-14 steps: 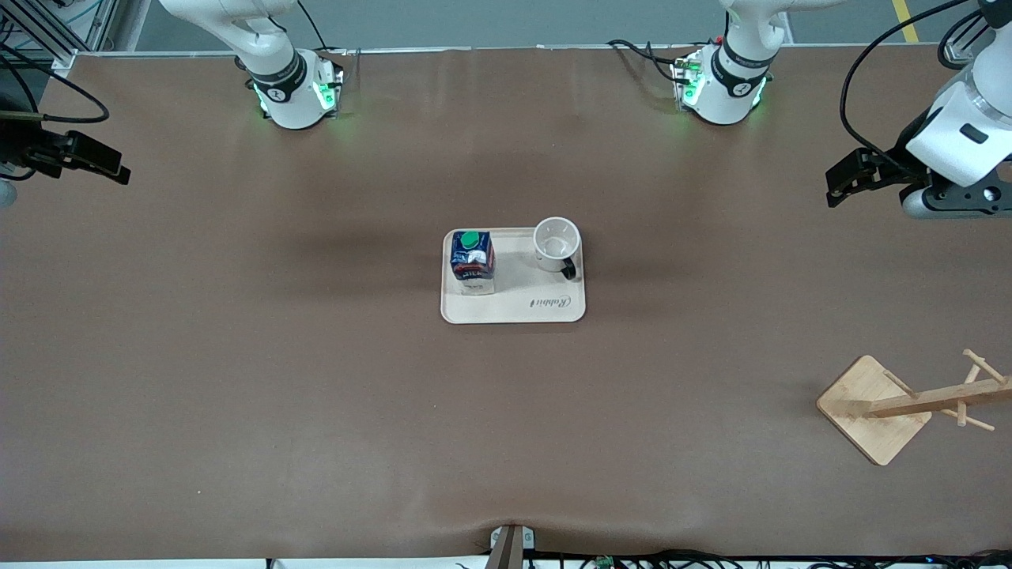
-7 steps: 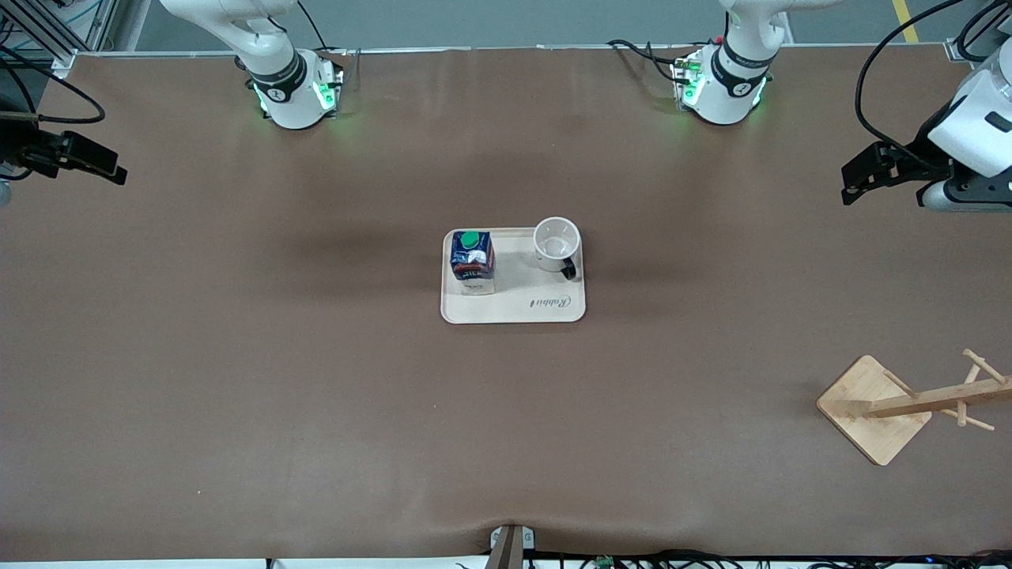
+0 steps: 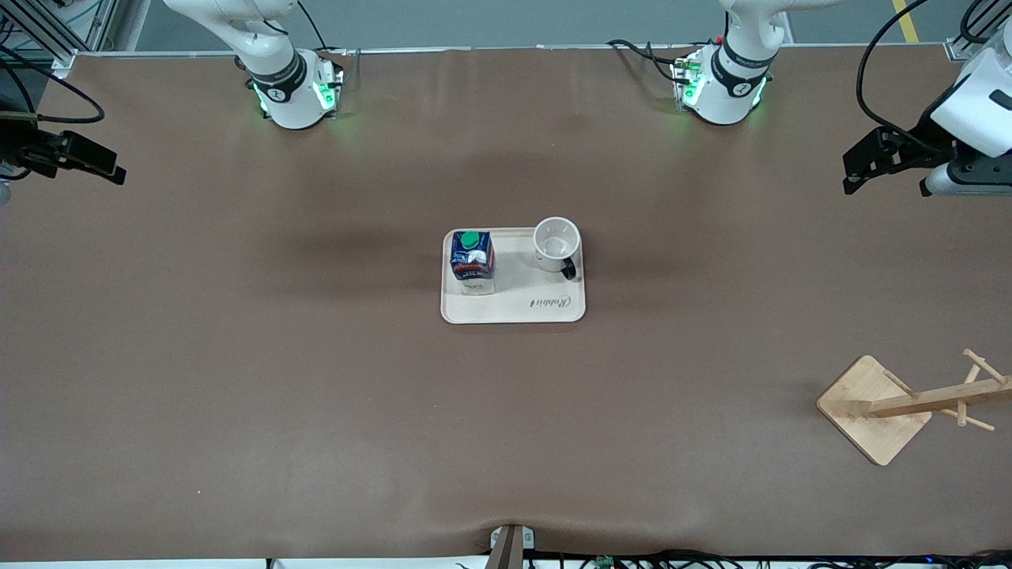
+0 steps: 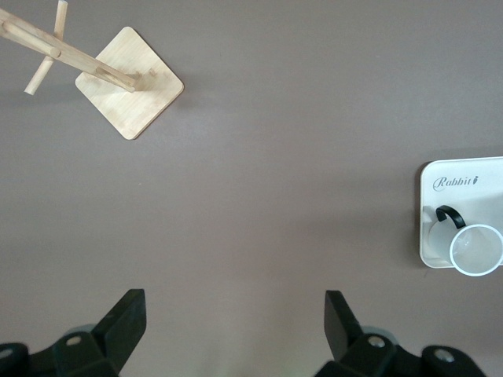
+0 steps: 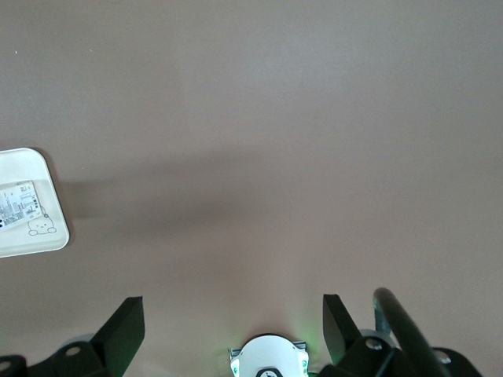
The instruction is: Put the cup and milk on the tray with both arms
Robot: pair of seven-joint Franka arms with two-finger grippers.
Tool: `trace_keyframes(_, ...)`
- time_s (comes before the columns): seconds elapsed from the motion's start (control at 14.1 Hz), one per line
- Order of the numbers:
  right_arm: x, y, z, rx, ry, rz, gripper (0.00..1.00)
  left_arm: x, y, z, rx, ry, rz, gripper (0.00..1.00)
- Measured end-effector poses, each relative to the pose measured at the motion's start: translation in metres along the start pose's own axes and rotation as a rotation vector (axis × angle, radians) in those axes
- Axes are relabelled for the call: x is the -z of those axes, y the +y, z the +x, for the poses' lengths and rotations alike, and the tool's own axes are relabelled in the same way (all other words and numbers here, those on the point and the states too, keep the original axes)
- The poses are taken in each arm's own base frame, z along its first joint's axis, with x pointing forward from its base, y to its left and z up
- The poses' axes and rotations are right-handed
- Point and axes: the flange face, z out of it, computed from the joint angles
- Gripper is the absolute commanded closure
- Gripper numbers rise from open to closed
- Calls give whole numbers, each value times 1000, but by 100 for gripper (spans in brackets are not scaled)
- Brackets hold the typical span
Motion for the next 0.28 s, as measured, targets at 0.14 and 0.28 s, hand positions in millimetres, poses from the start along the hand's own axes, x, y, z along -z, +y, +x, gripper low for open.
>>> trace_keyframes(0.14, 0, 0, 0, 0, 0, 0, 0, 1, 0, 0, 0, 3, 0, 0)
trace_keyframes(0.28, 0, -1, 0, 1, 0, 0, 0, 4, 0, 0, 0, 3, 0, 0)
